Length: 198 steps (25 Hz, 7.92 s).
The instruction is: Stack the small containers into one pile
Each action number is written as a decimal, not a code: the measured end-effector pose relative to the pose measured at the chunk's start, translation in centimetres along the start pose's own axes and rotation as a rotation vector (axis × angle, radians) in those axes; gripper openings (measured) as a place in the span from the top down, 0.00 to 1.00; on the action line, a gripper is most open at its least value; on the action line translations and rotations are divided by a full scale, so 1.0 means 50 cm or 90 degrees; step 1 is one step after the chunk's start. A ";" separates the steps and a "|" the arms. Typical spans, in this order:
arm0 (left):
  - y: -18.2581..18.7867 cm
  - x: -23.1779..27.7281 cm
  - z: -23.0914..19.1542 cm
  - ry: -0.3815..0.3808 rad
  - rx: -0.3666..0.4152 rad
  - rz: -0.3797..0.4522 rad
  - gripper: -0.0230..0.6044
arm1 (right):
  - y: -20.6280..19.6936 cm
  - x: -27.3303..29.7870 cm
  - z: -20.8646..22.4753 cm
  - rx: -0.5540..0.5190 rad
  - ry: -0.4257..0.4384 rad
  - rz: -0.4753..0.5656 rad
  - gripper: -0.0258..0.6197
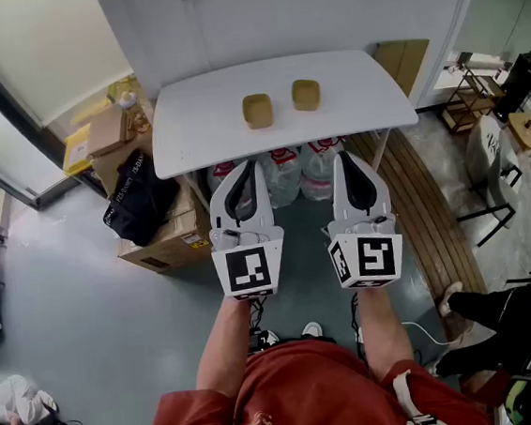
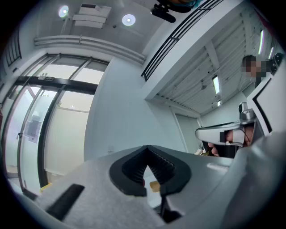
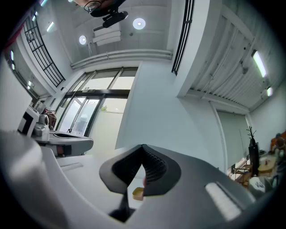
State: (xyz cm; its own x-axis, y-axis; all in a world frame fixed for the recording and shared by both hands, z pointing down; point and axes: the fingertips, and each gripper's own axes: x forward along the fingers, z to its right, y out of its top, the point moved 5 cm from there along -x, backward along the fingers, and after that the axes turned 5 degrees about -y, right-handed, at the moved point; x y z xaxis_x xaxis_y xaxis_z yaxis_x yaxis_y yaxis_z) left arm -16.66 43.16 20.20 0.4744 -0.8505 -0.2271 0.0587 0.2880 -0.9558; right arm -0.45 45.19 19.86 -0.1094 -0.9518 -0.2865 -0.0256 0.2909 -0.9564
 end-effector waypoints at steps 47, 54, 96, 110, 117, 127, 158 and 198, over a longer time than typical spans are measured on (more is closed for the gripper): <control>-0.032 0.123 0.170 0.012 -0.032 -0.025 0.96 | -0.071 -0.013 0.228 0.119 0.016 -0.032 0.96; -0.077 0.186 0.104 0.013 -0.049 -0.020 0.96 | -0.105 0.080 0.202 0.096 0.022 -0.040 0.96; -0.294 0.687 -0.352 0.016 -0.064 -0.018 0.96 | -0.306 0.757 0.071 0.049 0.035 -0.058 0.96; -0.346 0.972 -0.309 0.020 -0.056 -0.026 0.96 | -0.395 0.973 0.266 0.073 0.041 -0.076 0.96; -0.367 1.103 -0.301 0.048 -0.041 -0.040 0.96 | -0.434 1.092 0.343 0.095 0.074 -0.074 0.96; -0.419 1.149 -0.362 0.107 -0.054 -0.070 0.96 | -0.484 1.200 0.329 0.117 0.122 -0.081 0.96; -0.604 1.045 -0.448 0.230 -0.114 -0.210 0.96 | -0.649 1.274 0.133 0.043 0.284 -0.212 0.96; -0.987 0.742 -0.232 0.495 -0.613 -0.559 0.62 | -1.093 1.170 -0.065 -0.329 0.715 -0.557 0.77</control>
State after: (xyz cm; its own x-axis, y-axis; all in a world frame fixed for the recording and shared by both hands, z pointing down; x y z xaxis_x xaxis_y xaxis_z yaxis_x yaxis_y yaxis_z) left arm -12.12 -7.72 56.78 0.0096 -0.6970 0.7170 -0.6576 -0.5446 -0.5206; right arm -8.71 -26.08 55.52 -0.5479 -0.3416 0.7636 -0.7920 -0.0818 -0.6050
